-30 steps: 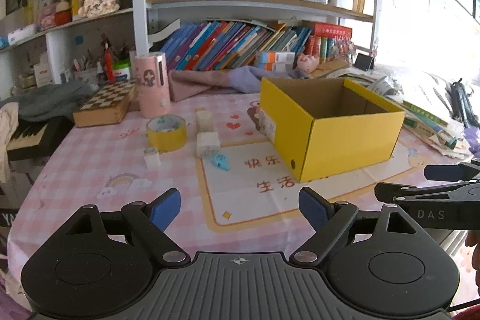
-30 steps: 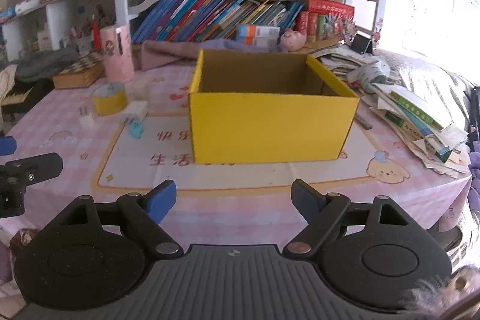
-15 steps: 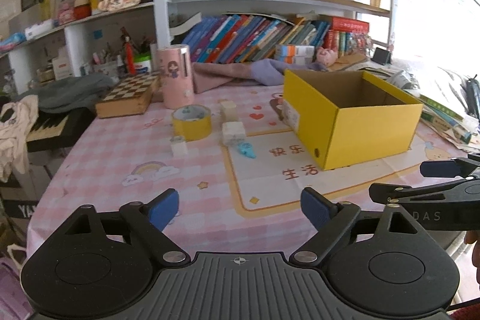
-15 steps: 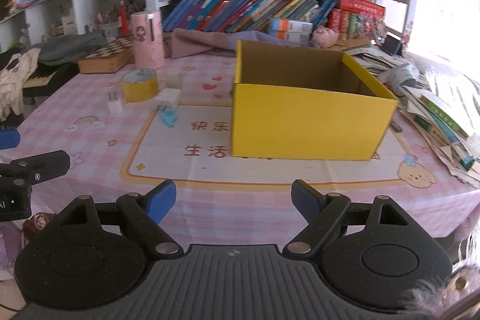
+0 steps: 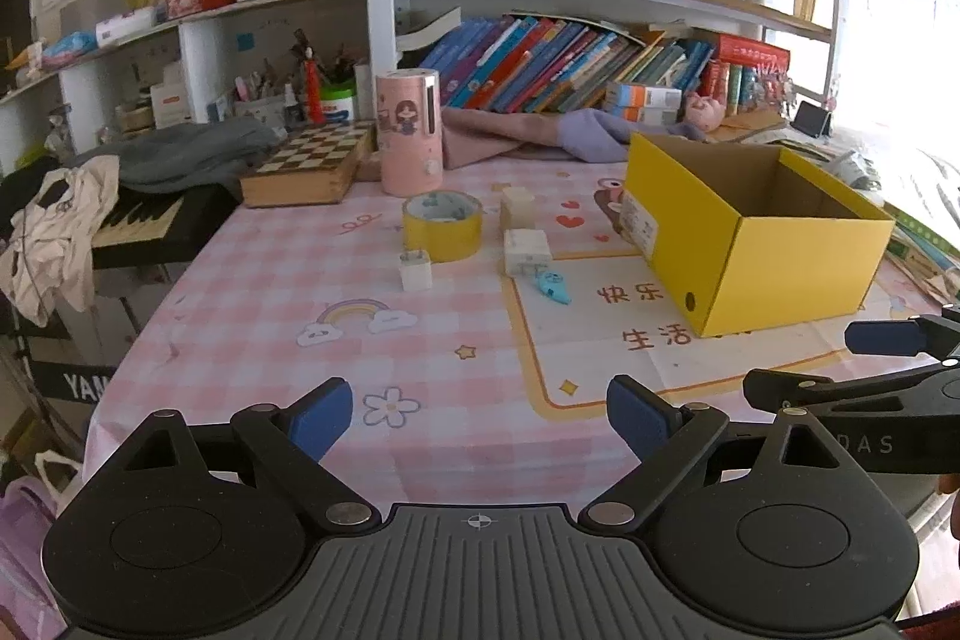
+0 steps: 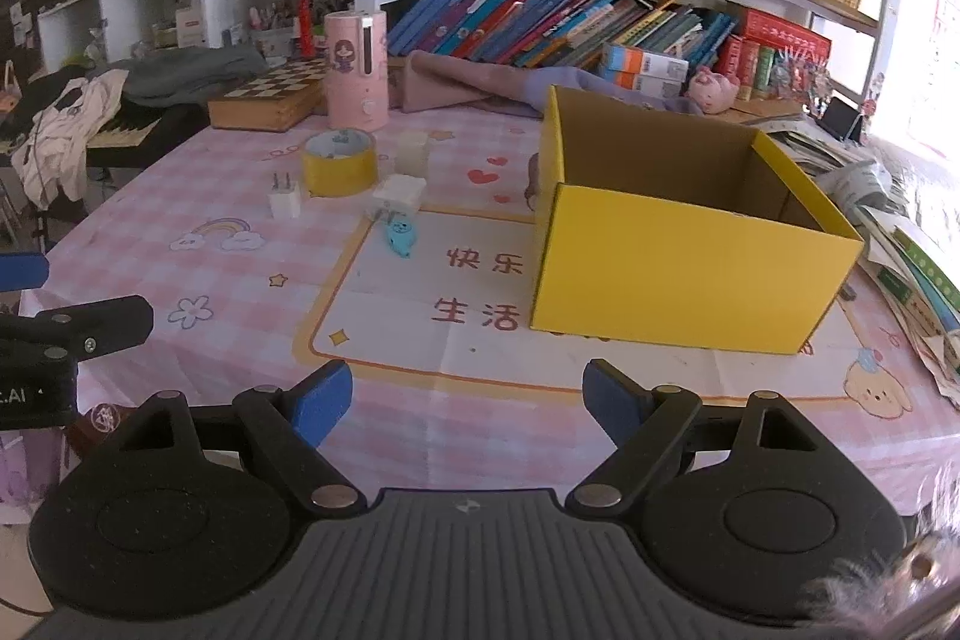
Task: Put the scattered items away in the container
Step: 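Lift both tools out of the box and move back toward the table items, then grasp the white charger with the left tool while the right tool approaches the small blue clip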
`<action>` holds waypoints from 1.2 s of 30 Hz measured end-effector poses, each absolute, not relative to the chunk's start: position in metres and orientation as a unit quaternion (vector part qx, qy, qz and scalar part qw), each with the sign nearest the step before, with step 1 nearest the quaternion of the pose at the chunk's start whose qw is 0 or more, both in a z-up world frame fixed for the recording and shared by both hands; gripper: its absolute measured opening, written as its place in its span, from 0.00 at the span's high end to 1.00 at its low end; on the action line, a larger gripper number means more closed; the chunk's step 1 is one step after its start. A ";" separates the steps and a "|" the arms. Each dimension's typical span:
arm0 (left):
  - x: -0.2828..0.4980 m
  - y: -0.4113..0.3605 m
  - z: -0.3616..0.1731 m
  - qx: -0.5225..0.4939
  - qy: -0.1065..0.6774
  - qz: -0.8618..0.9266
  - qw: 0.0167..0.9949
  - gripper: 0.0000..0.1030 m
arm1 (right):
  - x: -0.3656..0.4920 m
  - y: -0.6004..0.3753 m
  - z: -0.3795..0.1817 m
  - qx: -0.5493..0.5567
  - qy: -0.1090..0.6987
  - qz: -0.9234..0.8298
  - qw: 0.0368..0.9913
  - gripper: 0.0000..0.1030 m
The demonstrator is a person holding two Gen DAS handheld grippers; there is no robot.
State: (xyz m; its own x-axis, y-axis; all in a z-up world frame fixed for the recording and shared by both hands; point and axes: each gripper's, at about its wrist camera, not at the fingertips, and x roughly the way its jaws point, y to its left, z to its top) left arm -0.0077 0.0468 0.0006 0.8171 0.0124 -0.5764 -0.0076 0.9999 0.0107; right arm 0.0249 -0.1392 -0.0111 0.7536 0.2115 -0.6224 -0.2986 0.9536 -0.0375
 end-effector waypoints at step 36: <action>0.124 0.086 -0.021 -0.030 0.347 0.067 0.935 0.08 | 0.170 -0.076 -0.032 -0.131 0.355 0.246 0.892 0.46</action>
